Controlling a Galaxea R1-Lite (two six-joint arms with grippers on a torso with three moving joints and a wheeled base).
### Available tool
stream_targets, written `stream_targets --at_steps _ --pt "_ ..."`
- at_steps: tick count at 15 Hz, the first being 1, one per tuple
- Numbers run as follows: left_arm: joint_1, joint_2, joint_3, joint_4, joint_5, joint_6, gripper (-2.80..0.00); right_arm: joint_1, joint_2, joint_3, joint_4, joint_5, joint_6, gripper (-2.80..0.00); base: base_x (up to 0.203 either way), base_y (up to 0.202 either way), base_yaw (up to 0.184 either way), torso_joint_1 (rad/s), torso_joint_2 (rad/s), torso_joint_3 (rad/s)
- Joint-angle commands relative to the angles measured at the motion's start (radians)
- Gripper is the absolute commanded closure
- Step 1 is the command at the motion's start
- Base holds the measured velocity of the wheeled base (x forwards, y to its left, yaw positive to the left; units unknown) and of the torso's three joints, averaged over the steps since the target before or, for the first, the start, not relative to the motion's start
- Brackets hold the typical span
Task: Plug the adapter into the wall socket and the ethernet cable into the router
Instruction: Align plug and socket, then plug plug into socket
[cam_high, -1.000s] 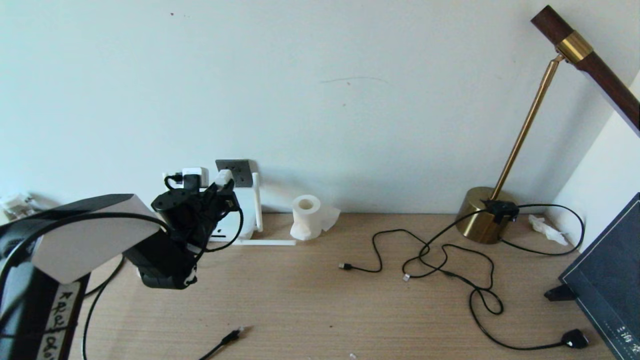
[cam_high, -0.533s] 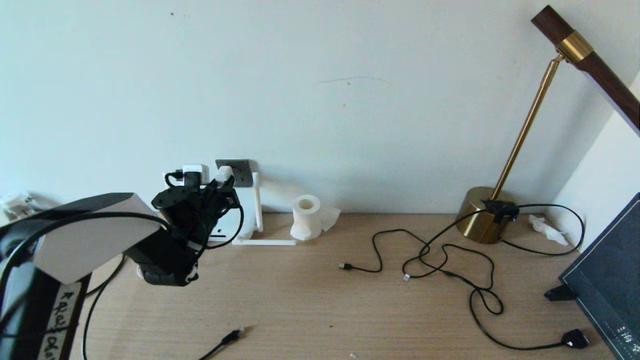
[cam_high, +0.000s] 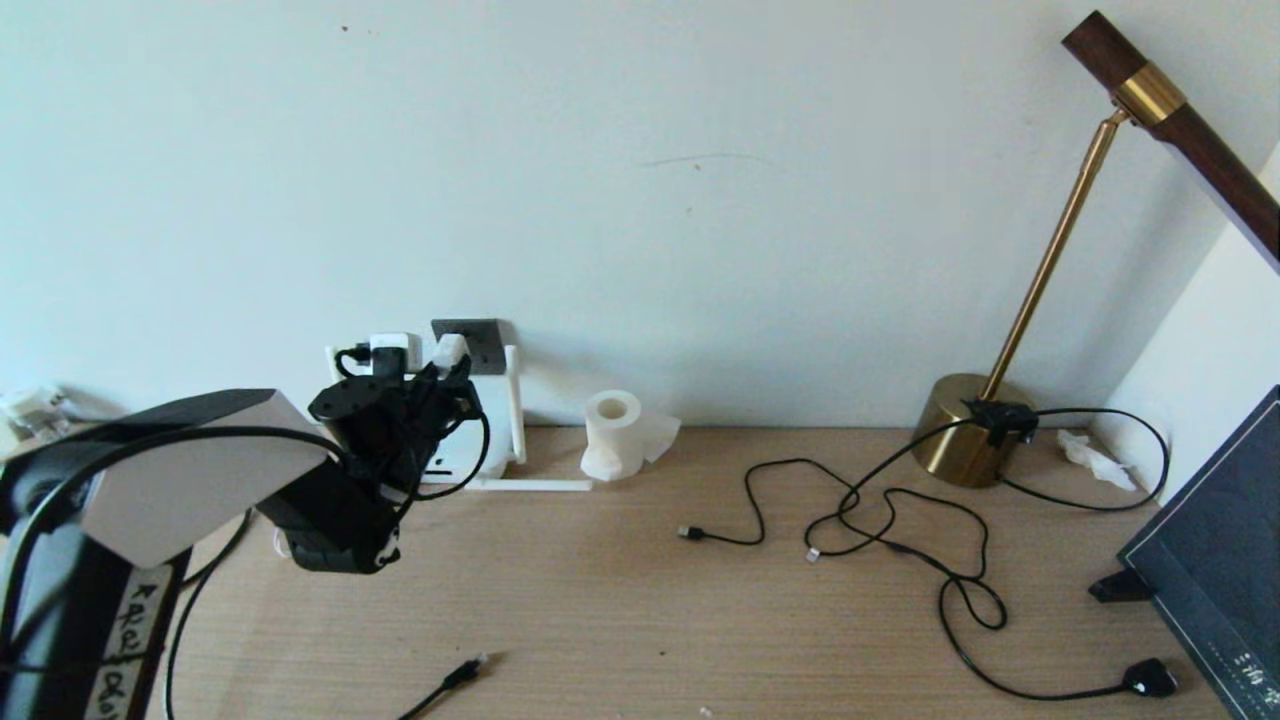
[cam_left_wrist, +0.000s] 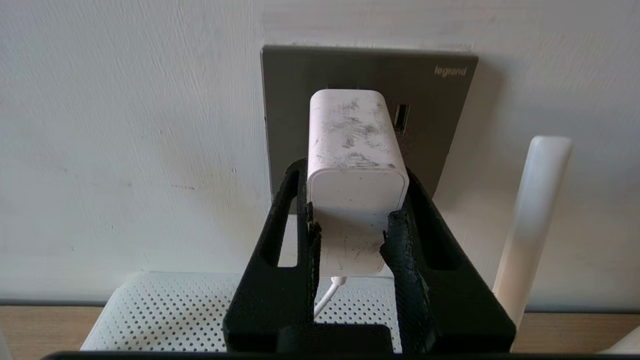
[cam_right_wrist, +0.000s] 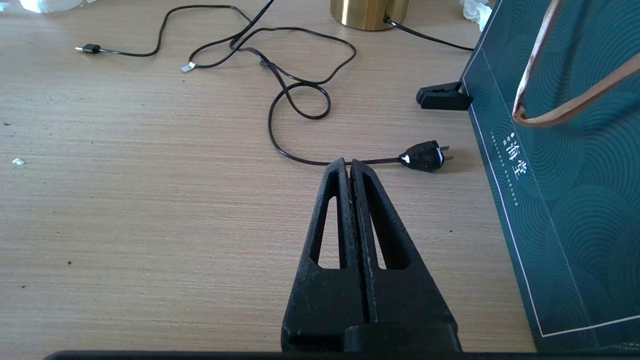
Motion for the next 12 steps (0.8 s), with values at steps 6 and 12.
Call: stream_targets --at_steps 6,12 --pt "-0.001 -0.004 0.021 -0.008 0.001 0.0 0.0 0.0 0.001 0.0 0.001 0.0 -0.001 0.0 0.0 0.0 0.0 0.0 0.0 0.0" --pt "0.001 0.014 -0.032 -0.008 -0.004 0.001 0.0 0.0 0.001 0.0 0.001 0.0 -0.001 0.0 0.0 0.0 0.0 0.0 0.0 0.0"
